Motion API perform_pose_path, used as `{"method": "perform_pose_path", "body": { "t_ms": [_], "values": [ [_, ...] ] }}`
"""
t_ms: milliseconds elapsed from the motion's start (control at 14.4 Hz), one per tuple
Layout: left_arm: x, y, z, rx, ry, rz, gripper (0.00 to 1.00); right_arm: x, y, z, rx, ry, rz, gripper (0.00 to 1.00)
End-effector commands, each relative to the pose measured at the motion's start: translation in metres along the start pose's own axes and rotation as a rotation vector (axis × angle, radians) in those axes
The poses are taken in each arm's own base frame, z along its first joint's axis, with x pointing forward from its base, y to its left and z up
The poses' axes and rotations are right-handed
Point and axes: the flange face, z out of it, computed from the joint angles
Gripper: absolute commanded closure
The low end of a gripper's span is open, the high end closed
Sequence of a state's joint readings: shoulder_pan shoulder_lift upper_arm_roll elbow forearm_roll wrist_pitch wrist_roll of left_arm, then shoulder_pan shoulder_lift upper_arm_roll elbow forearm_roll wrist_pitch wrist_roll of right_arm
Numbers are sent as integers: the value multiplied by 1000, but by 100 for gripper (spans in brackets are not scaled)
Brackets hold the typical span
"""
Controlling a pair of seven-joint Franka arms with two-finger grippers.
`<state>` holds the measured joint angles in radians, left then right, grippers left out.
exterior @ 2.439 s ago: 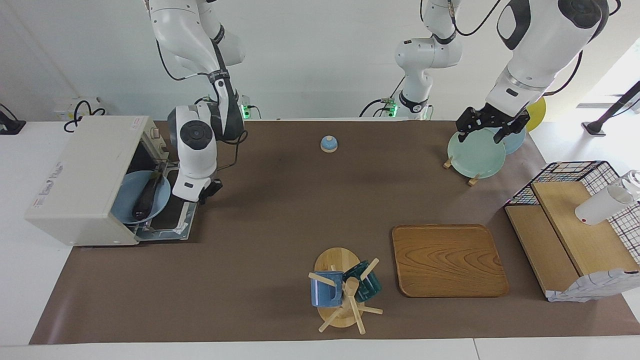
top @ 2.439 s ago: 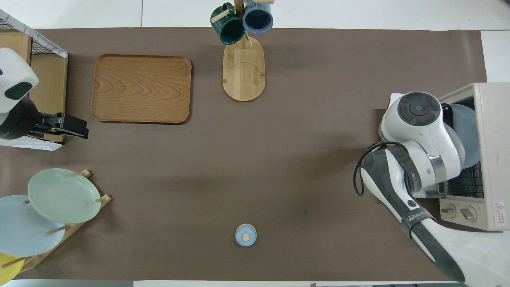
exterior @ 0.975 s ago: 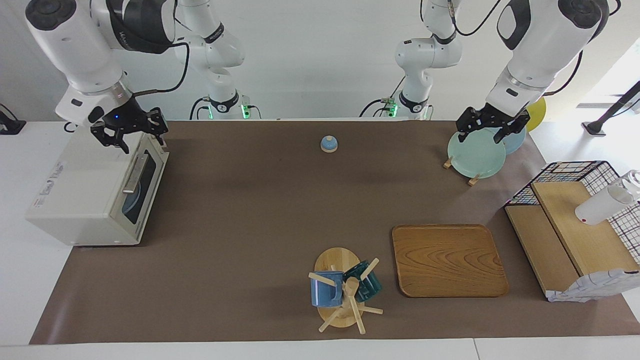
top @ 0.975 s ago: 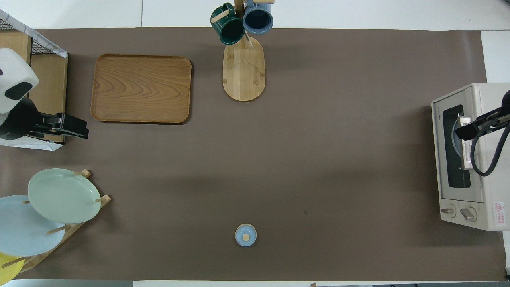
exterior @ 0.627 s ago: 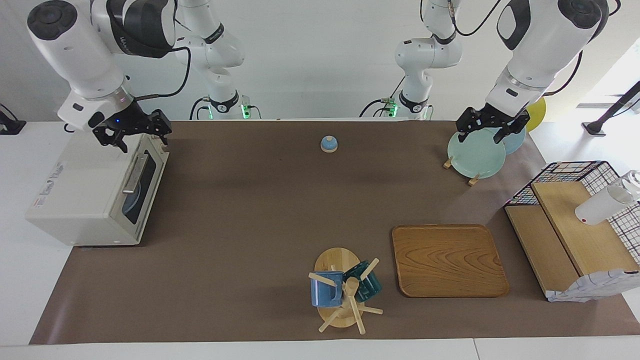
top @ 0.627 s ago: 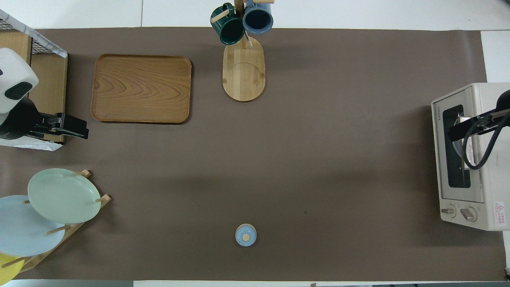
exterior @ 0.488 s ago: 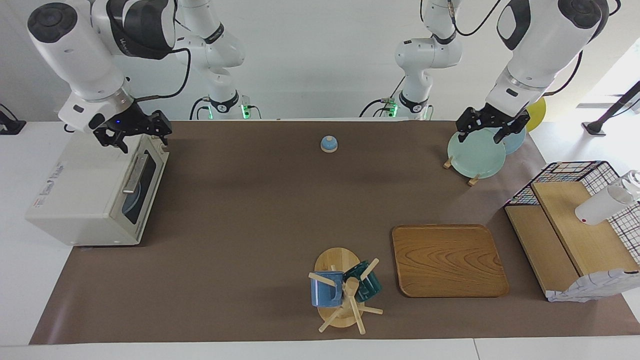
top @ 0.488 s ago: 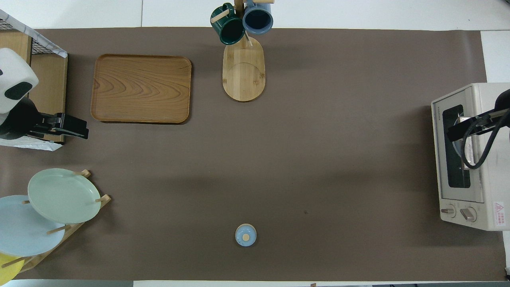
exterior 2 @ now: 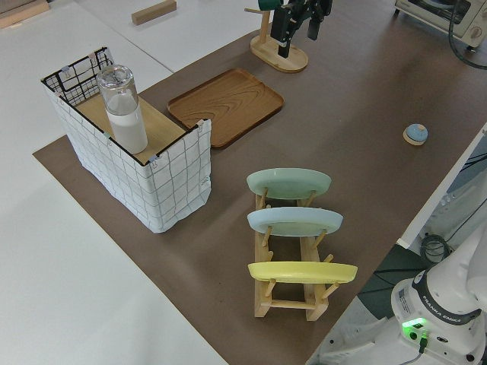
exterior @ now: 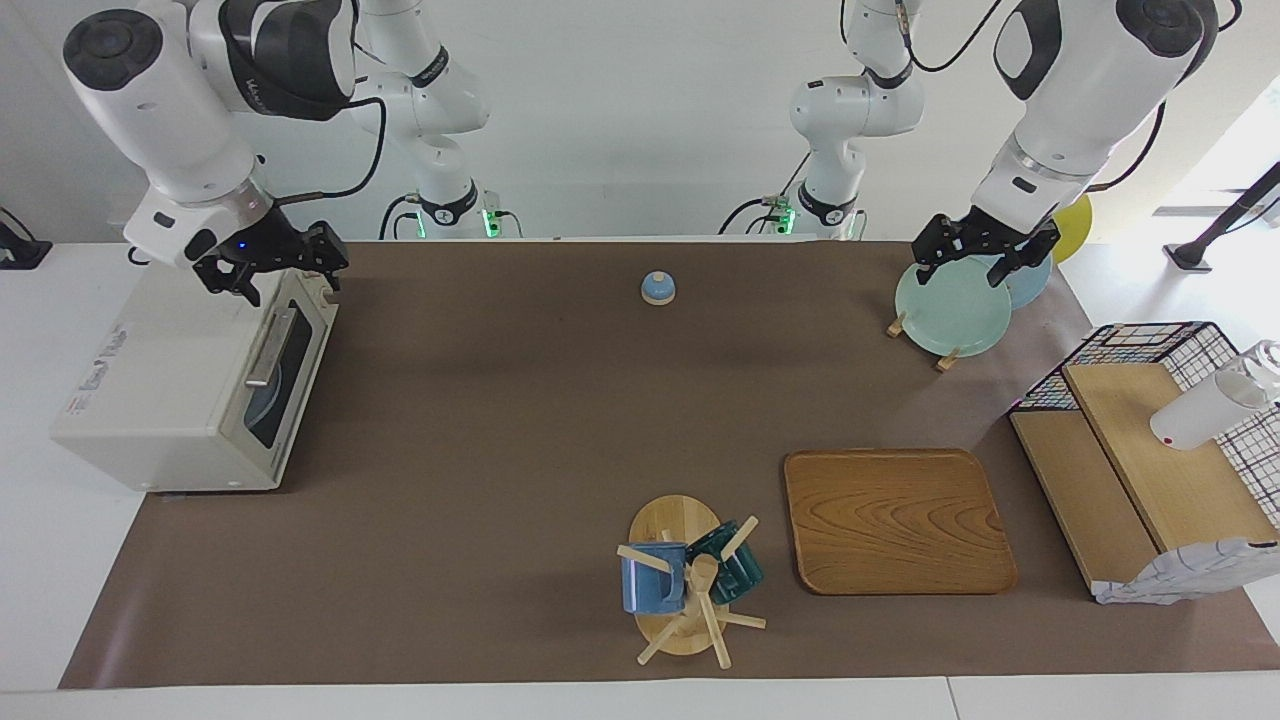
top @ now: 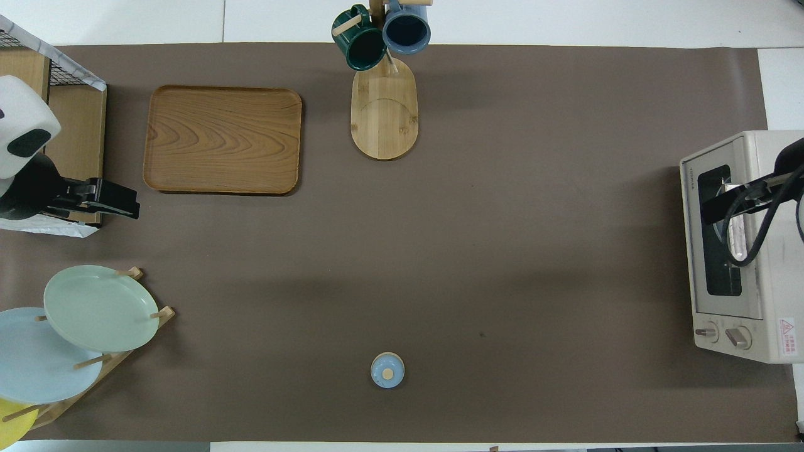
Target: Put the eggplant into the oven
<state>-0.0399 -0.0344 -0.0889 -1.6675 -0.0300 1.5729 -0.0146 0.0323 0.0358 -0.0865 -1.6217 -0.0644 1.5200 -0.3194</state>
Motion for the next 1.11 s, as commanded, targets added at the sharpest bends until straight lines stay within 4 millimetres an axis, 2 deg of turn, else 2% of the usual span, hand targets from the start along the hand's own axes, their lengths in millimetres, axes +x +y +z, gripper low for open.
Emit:
{"method": "perform_pose_path", "body": {
  "t_ms": [0, 209, 418, 557, 836, 1045],
  "values": [
    [0, -3, -1, 16, -1, 12, 0, -8, -2, -6, 21, 6, 18, 0],
    [0, -3, 0, 16, -2, 12, 0, -15, -6, -2, 25, 1, 17, 0],
    [0, -3, -1, 16, -1, 12, 0, -15, -4, -3, 19, 8, 28, 0],
    [0, -3, 0, 16, -2, 12, 0, -8, -14, -8, 3, 14, 35, 0],
    [0, -2, -1, 16, -1, 13, 0, -11, -12, -10, 10, -3, 56, 0],
    [0, -3, -1, 16, -1, 10, 0, -14, -2, -11, 12, -2, 76, 0]
  ]
}}
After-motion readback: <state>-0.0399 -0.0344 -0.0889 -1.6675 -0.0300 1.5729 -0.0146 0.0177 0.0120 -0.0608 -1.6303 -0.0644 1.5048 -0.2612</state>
